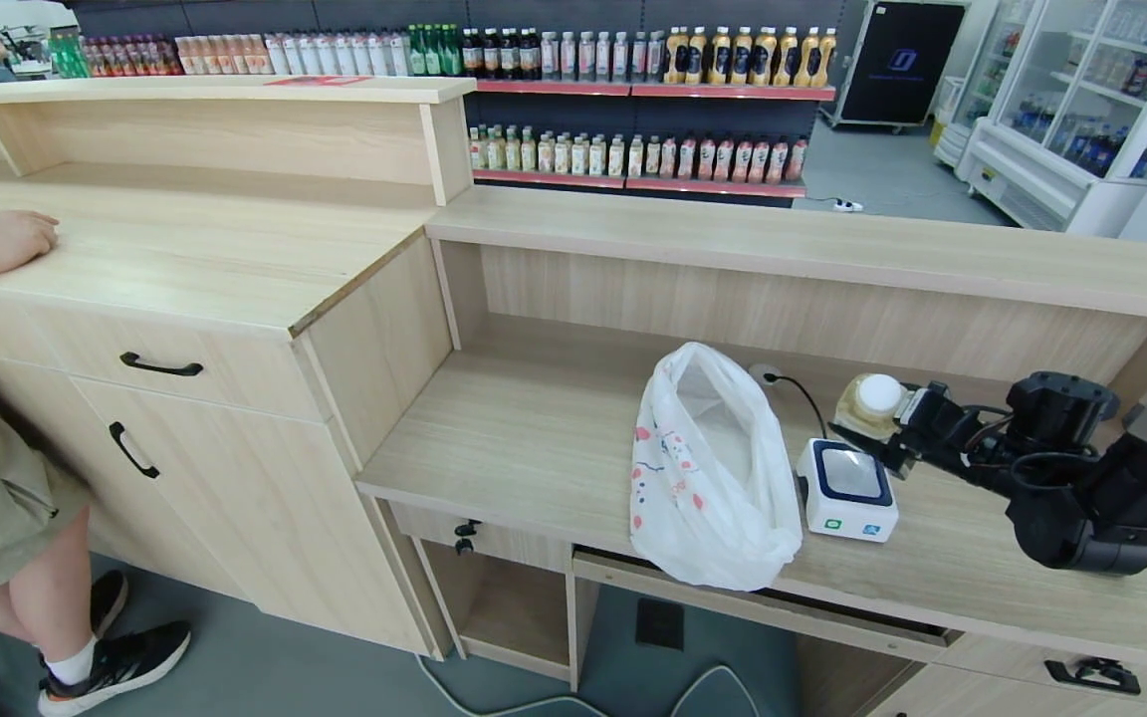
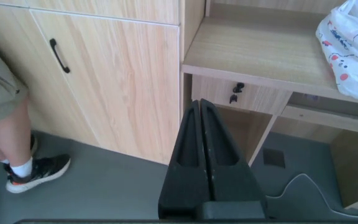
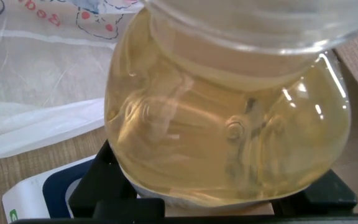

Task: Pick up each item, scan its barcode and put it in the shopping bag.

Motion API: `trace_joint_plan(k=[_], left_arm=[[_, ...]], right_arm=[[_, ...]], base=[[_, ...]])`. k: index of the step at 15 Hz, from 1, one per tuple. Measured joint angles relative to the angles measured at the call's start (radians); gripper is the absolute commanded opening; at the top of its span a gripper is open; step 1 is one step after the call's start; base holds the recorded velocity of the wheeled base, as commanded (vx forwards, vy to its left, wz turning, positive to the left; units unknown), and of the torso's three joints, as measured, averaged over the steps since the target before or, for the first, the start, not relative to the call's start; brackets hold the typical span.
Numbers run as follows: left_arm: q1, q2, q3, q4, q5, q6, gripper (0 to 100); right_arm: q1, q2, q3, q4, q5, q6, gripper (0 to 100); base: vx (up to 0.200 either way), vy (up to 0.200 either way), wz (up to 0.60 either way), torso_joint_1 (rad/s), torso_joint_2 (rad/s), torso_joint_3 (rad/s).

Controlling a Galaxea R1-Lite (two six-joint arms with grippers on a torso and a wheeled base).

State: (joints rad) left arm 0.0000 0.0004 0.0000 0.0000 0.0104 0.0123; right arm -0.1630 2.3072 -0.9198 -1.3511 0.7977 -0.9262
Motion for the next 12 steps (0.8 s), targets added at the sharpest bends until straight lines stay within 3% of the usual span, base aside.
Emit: trace_joint_plan(k=[3, 7, 9, 12], left_arm=[[0.000, 0.000, 0.000, 0.000, 0.000, 0.000, 0], [0.000, 0.000, 0.000, 0.000, 0.000, 0.000, 0], [0.000, 0.000, 0.000, 0.000, 0.000, 0.000, 0], [0.000, 0.000, 0.000, 0.000, 0.000, 0.000, 0]], right_arm=[[-0.015, -0.047, 0.036, -0.006, 0.000, 0.097, 0], [-0.110, -0.266, 0.195, 0.006, -0.045, 0.427, 0], [-0.175, -0.407, 0.277, 0.130, -0.171, 0.566, 0], [-0.224, -0.593, 0.352, 0.359, -0.534, 0.716, 0]], base=[[0.000, 0.000, 0.00, 0.000, 0.00, 0.000], [0.000, 0.000, 0.00, 0.000, 0.00, 0.000], [0.000, 0.000, 0.00, 0.000, 0.00, 0.000], [0.000, 0.000, 0.00, 0.000, 0.00, 0.000]])
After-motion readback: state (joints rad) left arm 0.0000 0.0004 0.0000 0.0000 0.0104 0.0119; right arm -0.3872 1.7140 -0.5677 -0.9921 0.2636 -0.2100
